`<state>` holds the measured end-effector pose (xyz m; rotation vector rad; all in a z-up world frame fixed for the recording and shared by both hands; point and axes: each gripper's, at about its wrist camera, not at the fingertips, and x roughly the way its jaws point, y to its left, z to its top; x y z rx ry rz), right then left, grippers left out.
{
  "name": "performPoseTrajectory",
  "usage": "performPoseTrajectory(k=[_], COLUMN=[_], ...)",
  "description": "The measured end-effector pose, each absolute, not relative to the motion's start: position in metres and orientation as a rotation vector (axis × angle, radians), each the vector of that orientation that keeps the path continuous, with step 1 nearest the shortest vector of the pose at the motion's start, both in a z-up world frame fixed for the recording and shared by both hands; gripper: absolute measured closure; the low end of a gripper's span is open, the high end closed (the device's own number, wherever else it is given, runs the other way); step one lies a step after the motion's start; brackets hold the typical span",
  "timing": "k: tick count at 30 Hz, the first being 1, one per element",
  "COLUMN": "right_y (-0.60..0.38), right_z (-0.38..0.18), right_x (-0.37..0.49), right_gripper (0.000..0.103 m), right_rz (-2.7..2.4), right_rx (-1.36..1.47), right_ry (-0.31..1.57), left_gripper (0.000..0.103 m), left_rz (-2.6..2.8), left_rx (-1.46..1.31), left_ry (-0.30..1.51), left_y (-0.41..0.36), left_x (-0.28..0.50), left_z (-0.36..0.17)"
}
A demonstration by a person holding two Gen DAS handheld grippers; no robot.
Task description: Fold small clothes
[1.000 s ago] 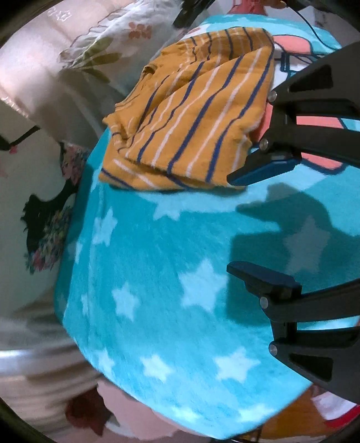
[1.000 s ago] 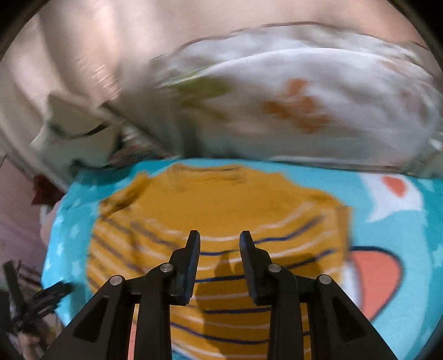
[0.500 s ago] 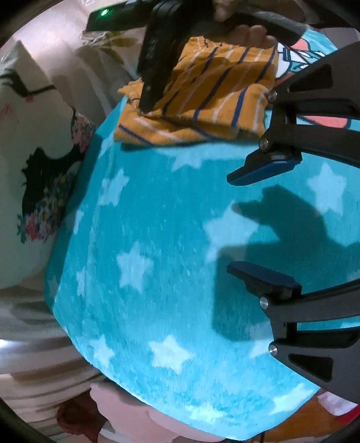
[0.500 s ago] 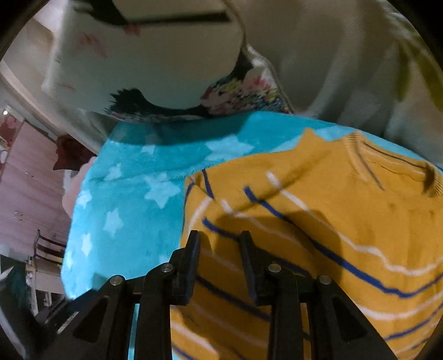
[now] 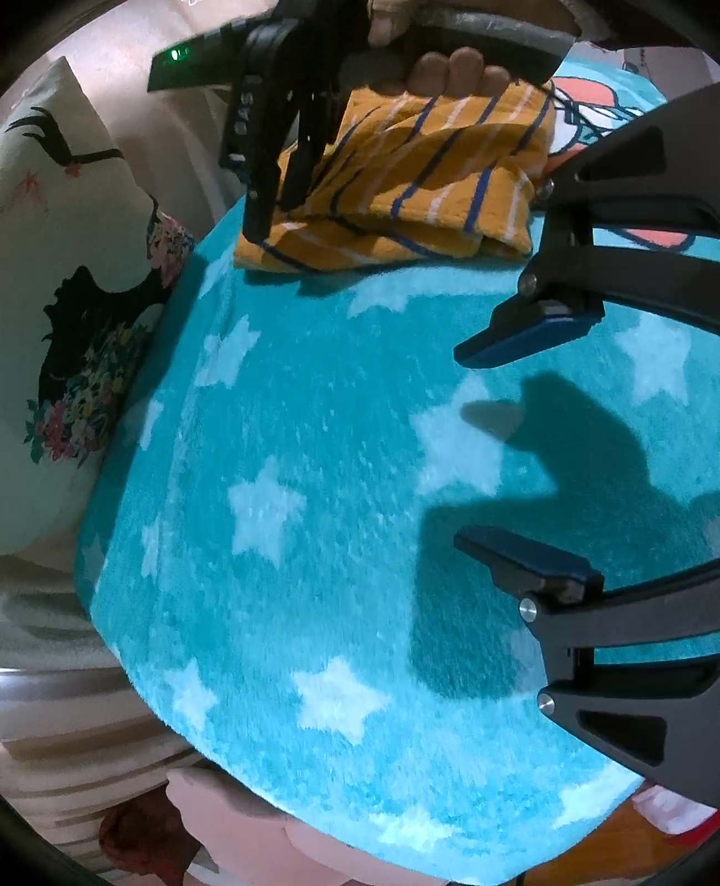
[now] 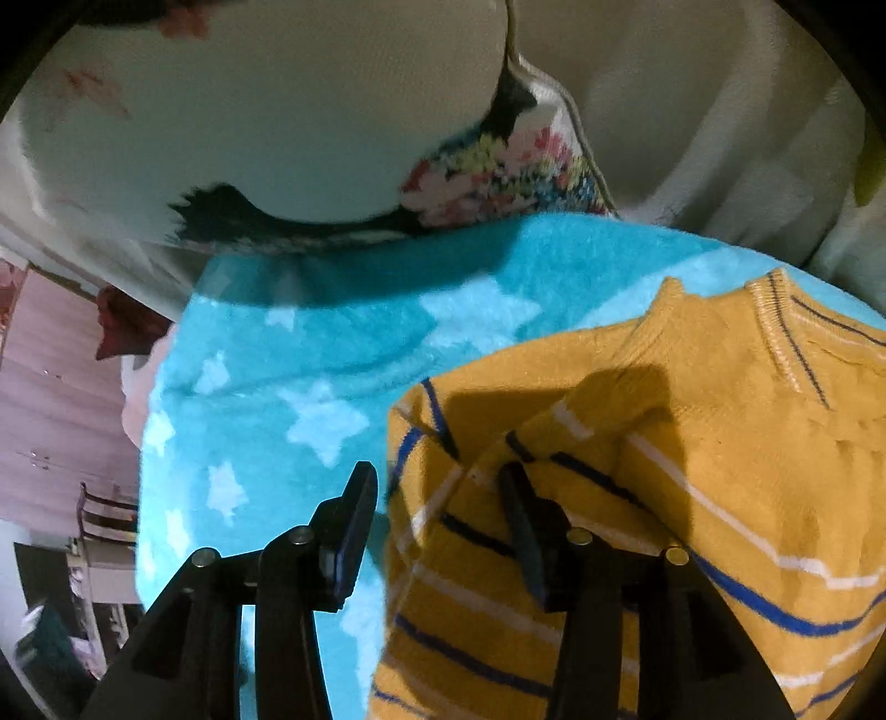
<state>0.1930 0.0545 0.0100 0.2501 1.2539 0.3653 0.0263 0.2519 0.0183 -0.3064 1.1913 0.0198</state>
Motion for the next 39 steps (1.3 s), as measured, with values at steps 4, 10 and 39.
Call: performPoseTrajectory(k=[4,10,39], right_y=[0.068,0.106,0.095], right_z=[0.024,0.011,0.023], right_x=[0.18,0.163,0.132], right_gripper=[0.044,0.038,0.083], right_rz=[0.388,0.315,0.207], right_rx=[0.203,-0.053,-0.119], right_ry=[1.238,1.229,1.111], left_gripper=[0.042,0.042,0.042], left_rz=[0.012,0.009,0.02], left_rx=[-0.314,-0.295,-0.203], left_ry=[1.203,1.226,1.216], left_y=[0.249,0.244,0.232], left_x=[0.03,0.033,0.032], left_z=[0.014,0.009,0.018])
